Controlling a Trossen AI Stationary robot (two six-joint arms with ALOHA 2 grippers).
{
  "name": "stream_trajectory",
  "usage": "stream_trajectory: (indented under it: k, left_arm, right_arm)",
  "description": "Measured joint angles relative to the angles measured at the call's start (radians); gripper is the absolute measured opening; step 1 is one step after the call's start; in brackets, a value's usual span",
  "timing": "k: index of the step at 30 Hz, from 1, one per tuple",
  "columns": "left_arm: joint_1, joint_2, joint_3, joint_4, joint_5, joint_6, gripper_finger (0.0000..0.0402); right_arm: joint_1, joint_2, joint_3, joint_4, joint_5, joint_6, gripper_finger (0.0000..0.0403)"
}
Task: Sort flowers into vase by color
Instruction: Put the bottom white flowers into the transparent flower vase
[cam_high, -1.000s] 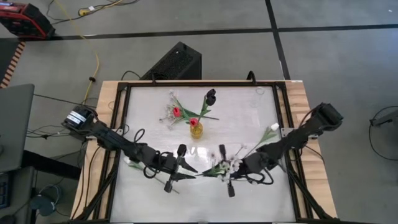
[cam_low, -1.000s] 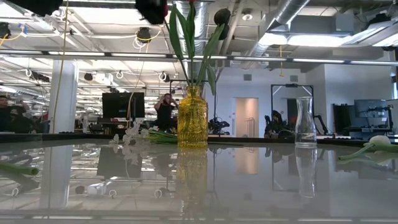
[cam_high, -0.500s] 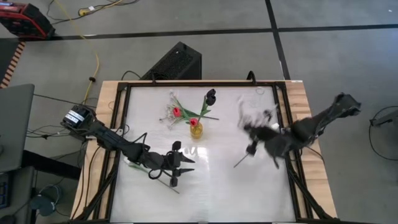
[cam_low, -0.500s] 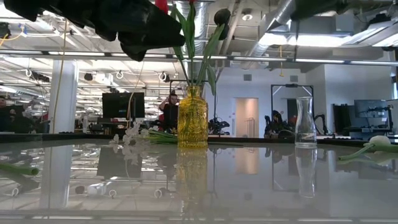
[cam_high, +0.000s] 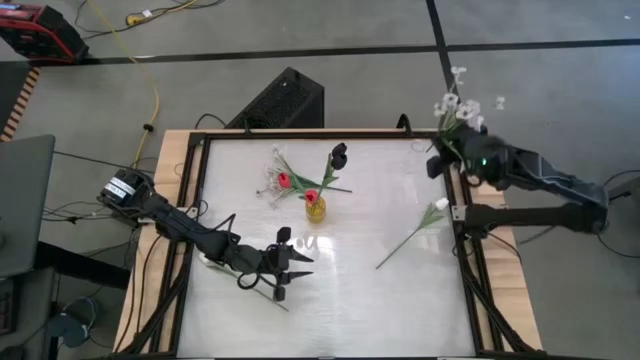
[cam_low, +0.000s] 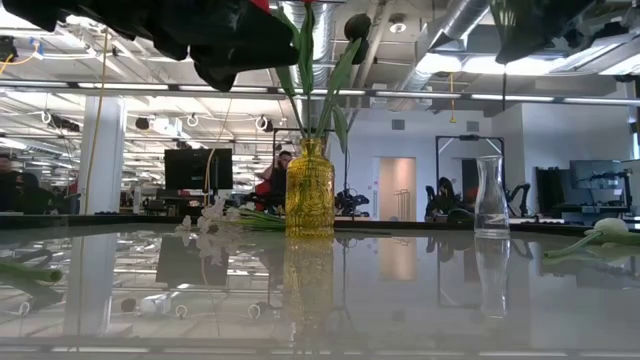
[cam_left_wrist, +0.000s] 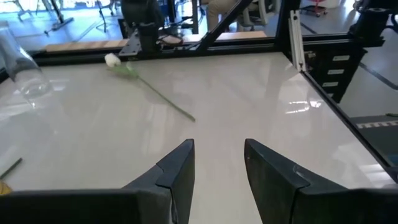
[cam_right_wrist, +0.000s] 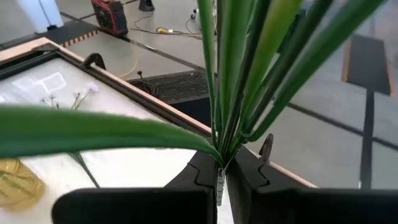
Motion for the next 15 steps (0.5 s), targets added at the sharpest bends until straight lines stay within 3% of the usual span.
stream_trajectory:
  k: [5,8,15]
  left_arm:
    - [0.000,0.000,0.000,0.003,0.000,0.033,0.0128]
    - [0.000,0.000,0.000,0.004,0.000,0.045,0.0128]
    - [0.009,0.000,0.000,0.004,-0.001,0.099,0.0128]
  right_arm:
    - [-0.199,0.037,-0.065,0.181,-0.187,-0.117,0.0039]
    - [-0.311,0.058,-0.079,0.189,-0.205,-0.157,0.0039]
    - [-0.461,0.072,-0.092,0.227,-0.389,-0.183,0.0039]
